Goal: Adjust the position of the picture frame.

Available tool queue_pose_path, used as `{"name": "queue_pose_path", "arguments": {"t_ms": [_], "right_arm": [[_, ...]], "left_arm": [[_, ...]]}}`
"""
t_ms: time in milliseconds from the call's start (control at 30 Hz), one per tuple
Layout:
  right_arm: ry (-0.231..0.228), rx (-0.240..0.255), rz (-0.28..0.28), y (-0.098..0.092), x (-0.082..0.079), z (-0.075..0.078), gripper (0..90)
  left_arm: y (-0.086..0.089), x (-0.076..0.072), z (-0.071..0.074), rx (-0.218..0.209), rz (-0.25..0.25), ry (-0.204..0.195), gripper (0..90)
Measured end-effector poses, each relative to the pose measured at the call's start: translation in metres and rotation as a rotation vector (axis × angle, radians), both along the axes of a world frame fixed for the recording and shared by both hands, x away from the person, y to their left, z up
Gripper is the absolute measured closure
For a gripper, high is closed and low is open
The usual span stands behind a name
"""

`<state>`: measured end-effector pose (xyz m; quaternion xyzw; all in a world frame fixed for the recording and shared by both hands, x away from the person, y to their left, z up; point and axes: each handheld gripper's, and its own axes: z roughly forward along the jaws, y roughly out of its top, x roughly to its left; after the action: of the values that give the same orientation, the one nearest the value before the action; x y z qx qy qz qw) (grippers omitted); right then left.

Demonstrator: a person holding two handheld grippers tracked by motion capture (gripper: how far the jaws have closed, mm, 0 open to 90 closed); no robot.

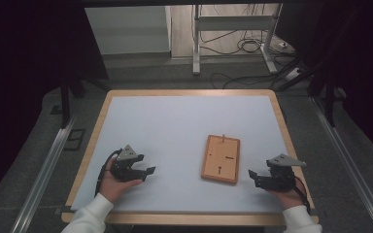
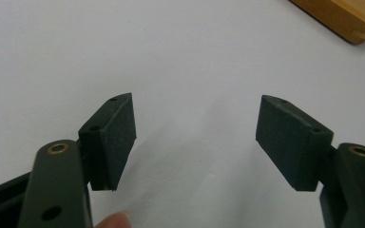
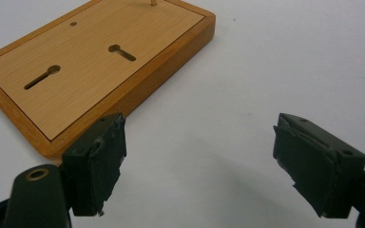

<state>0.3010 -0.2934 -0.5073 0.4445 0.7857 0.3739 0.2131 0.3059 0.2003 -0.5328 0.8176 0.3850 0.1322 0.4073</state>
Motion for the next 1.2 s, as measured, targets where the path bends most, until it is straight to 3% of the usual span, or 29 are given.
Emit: {"name": "queue_pose_path", "arguments": {"t_ms": [433,833,1200], "right_arm": [[-0.013,-0.003,0.024,-0.001,-0.004,0.0,19.5],[0.01,-0.016,0.016,0.001,-0.001,0.002,19.6],[-0.027,-0.007,0.058,0.009,0.006,0.015,22.8]], "left_arm": [[-0.002,0.005,0.001,-0.005,-0.005,-0.002,28.9],[-0.001,0.004,0.001,-0.004,-0.003,-0.003,28.8],[-0.001,0.002,0.0,-0.007,-0.004,-0.008,28.7]]}}
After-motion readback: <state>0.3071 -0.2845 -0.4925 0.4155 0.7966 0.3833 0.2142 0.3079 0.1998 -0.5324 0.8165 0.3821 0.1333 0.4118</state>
